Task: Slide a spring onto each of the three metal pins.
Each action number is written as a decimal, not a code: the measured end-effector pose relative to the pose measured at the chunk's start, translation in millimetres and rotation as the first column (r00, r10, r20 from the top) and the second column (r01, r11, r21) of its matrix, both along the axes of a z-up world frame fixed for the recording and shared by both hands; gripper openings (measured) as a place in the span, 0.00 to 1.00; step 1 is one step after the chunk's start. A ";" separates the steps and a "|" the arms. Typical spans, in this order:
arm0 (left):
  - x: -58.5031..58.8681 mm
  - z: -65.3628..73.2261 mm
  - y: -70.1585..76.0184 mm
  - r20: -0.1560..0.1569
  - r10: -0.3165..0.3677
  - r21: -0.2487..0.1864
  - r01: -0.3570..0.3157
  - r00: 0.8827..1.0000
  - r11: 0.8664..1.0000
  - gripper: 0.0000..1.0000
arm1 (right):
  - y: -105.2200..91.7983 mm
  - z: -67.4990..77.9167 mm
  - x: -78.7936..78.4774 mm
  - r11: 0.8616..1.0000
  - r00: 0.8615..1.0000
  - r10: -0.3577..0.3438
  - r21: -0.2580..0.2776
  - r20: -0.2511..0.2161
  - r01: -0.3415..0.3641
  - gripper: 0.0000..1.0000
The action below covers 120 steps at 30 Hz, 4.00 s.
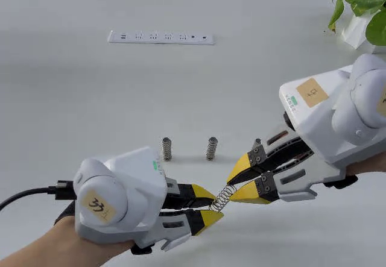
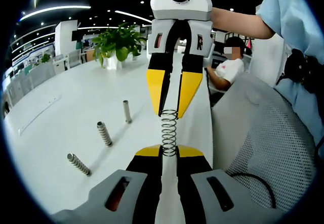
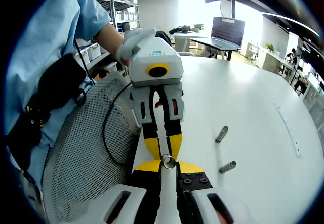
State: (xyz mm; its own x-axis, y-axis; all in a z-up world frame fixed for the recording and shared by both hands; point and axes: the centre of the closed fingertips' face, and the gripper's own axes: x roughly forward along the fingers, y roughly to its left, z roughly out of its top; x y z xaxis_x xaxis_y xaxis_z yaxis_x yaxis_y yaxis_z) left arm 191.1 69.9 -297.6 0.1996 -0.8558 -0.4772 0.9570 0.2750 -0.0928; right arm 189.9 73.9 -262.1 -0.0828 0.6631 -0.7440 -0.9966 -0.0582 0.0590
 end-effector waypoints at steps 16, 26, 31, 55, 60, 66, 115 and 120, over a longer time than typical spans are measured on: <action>-0.9 1.6 -3.8 0.005 -0.008 -0.005 0.008 1.000 1.000 0.06 | -2.0 1.4 -0.7 0.999 0.999 0.021 -0.026 0.025 -0.021 0.07; -1.1 1.3 -4.7 0.020 -0.018 0.006 0.018 1.000 1.000 0.06 | -8.8 2.6 7.4 0.998 0.998 0.021 -0.063 0.053 -0.018 0.27; 0.1 1.6 -6.0 0.038 -0.027 0.018 0.026 0.999 0.999 0.06 | -11.8 2.3 6.2 0.993 0.997 0.063 -0.107 0.053 -0.057 0.24; 7.3 12.0 -25.0 0.064 -0.025 -0.017 0.026 0.998 1.000 0.06 | -15.0 -11.1 2.4 0.964 0.985 0.173 -0.206 -0.004 -0.170 0.11; 8.5 13.4 -27.4 0.061 -0.016 -0.031 0.017 0.998 0.999 0.06 | -16.5 -12.6 1.8 0.964 0.986 0.169 -0.208 -0.012 -0.168 0.09; 9.6 15.1 -29.0 0.049 -0.001 -0.050 0.003 0.999 0.999 0.06 | -15.8 -13.5 1.4 0.965 0.986 0.165 -0.202 -0.015 -0.164 0.08; 36.7 -0.3 51.1 0.012 0.335 -0.055 -0.333 0.942 0.941 0.61 | -31.7 -11.5 28.2 0.964 0.992 0.126 -0.239 0.028 -0.116 0.08; 42.3 -1.4 68.4 0.010 0.393 -0.059 -0.392 0.919 0.918 0.70 | -41.1 -10.7 43.1 0.965 0.993 0.108 -0.246 0.052 -0.092 0.08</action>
State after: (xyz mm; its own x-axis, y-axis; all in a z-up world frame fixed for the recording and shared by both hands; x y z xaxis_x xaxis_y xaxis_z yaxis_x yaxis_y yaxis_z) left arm 233.4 138.2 -299.0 0.5347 -0.7310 -0.4240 0.7750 0.6242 -0.0989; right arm 232.9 32.8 -272.8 -0.0860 0.4531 -0.8873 -0.9885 -0.1498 0.0193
